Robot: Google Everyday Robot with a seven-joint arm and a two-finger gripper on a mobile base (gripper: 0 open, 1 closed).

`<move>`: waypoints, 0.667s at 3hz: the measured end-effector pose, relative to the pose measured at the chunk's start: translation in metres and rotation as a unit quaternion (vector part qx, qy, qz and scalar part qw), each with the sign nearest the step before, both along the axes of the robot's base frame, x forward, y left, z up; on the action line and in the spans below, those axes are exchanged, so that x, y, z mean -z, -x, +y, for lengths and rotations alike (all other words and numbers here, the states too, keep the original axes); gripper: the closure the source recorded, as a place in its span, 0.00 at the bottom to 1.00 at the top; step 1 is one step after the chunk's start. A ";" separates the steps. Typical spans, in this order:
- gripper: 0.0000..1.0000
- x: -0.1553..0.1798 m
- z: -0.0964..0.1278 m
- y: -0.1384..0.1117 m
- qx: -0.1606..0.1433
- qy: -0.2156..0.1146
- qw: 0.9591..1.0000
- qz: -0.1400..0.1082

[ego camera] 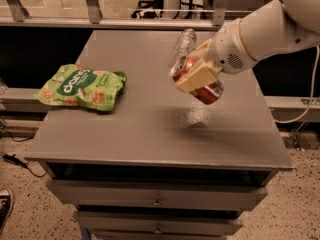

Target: Place coke can upright

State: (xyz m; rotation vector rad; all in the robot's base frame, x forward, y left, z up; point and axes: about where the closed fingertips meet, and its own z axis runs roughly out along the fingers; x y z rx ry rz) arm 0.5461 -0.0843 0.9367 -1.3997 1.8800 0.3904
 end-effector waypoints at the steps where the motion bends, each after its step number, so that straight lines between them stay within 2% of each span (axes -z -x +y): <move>1: 1.00 -0.018 0.007 -0.005 -0.036 -0.102 0.993 -0.041; 2: 1.00 -0.028 0.009 -0.006 -0.070 -0.186 0.978 -0.068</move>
Offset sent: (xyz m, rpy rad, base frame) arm 0.0047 -0.0002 0.0398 0.6030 -0.2038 0.2201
